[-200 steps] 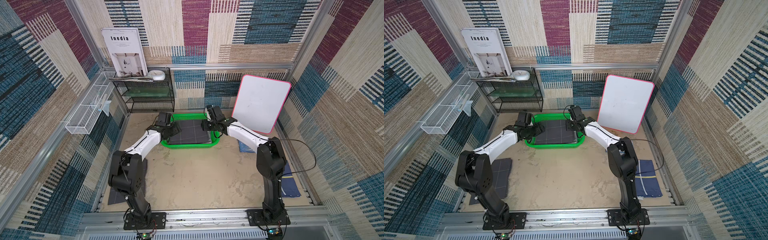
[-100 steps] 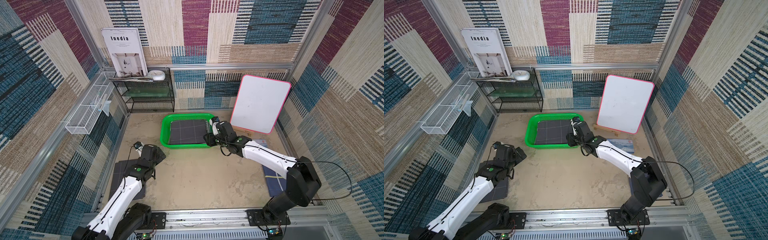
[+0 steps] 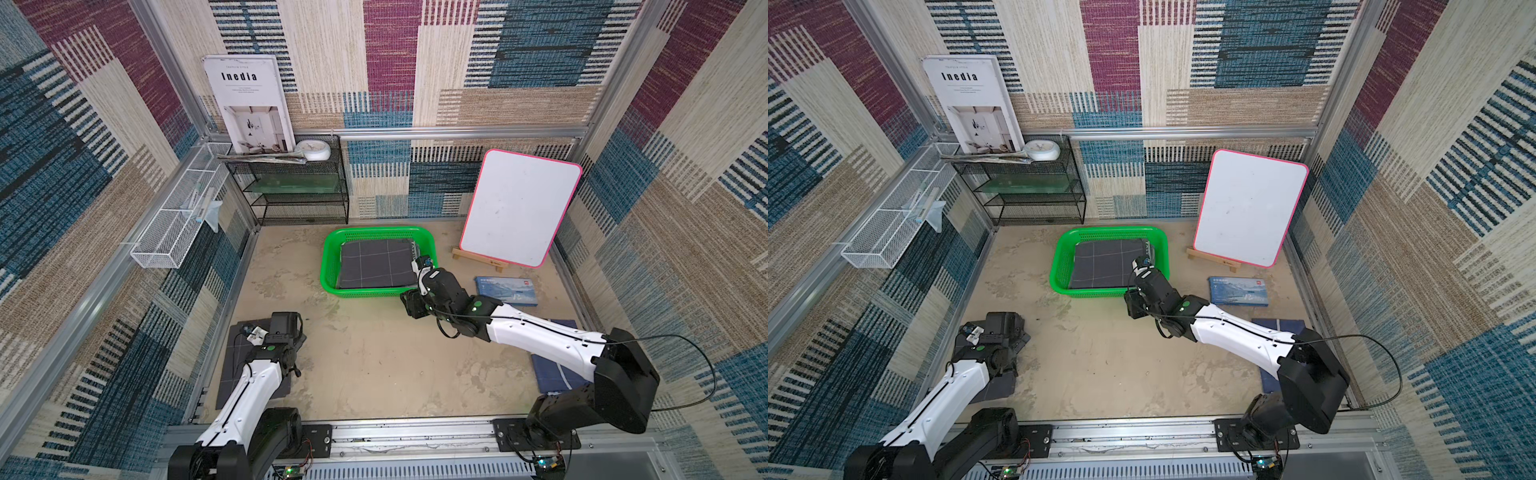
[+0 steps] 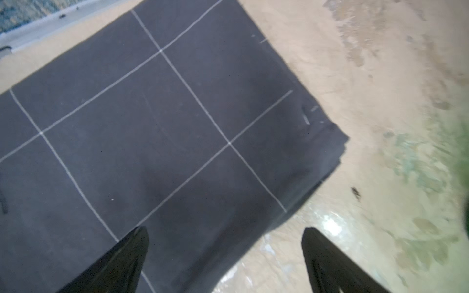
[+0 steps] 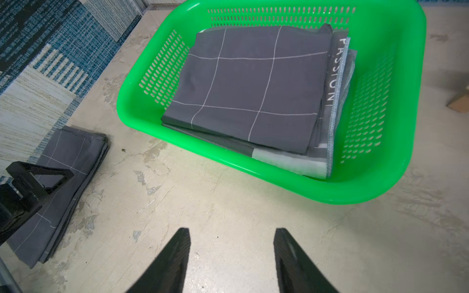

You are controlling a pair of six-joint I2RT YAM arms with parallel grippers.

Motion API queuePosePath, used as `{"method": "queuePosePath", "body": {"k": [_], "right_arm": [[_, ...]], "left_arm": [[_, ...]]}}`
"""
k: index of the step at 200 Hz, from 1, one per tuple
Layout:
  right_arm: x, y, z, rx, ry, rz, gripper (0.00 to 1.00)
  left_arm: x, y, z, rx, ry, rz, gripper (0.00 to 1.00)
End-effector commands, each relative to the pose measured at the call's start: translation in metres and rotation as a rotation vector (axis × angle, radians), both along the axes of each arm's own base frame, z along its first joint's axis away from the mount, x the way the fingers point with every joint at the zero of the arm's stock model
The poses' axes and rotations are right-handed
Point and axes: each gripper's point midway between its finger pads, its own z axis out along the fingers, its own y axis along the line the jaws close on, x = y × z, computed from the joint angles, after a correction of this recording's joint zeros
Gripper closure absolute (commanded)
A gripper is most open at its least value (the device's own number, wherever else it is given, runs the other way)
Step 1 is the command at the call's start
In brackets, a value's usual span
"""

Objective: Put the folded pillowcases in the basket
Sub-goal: Place the pillowcase in the basket, then move the pillowcase to the center of the board.

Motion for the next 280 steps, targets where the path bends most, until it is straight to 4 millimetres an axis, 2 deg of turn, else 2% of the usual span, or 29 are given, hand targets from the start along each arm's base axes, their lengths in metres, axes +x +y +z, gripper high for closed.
{"method": "queuePosePath", "body": {"k": [1, 27, 55, 86, 127, 149, 183, 212, 224, 238, 259, 280], "right_arm": [[0.005, -0.01, 0.005, -0.036, -0.067, -0.085, 0.41], [0.001, -0.008, 0.007, -0.032, -0.085, -0.083, 0.4], [0.004, -0.007, 0.018, -0.026, -0.108, -0.095, 0.4], [0.008, -0.006, 0.032, -0.027, -0.135, -0.091, 0.41], [0.008, -0.013, 0.03, -0.041, -0.154, -0.108, 0.4], [0.007, -0.015, 0.026, -0.046, -0.147, -0.114, 0.4], [0.004, -0.016, 0.027, -0.056, -0.148, -0.099, 0.41], [-0.003, -0.01, 0.023, -0.042, -0.142, -0.036, 0.41], [-0.01, -0.003, 0.015, -0.044, -0.121, 0.011, 0.41], [-0.021, 0.013, 0.002, -0.045, -0.089, 0.101, 0.4], [-0.044, 0.045, -0.021, -0.125, -0.081, 0.214, 0.38], [-0.065, 0.075, -0.047, -0.269, -0.116, 0.294, 0.35]], "left_arm": [[0.004, -0.006, -0.009, -0.087, -0.018, 0.003, 0.01], [0.013, -0.025, -0.013, -0.191, -0.058, -0.04, 0.01], [0.018, -0.045, -0.023, -0.3, -0.063, -0.065, 0.01], [0.02, -0.06, -0.028, -0.3, -0.03, -0.117, 0.01], [0.021, -0.094, -0.033, -0.298, 0.023, -0.224, 0.02], [0.023, -0.123, -0.031, -0.28, 0.029, -0.319, 0.01], [0.035, -0.179, -0.021, -0.335, 0.031, -0.531, 0.02], [0.044, -0.213, 0.001, -0.356, -0.045, -0.686, 0.02], [0.045, -0.214, 0.014, -0.339, -0.083, -0.715, 0.02], [0.048, -0.202, 0.034, -0.251, -0.112, -0.74, 0.02], [0.046, -0.163, 0.065, -0.068, -0.135, -0.693, 0.01], [0.037, -0.127, 0.086, -0.007, -0.203, -0.619, 0.01]]}}
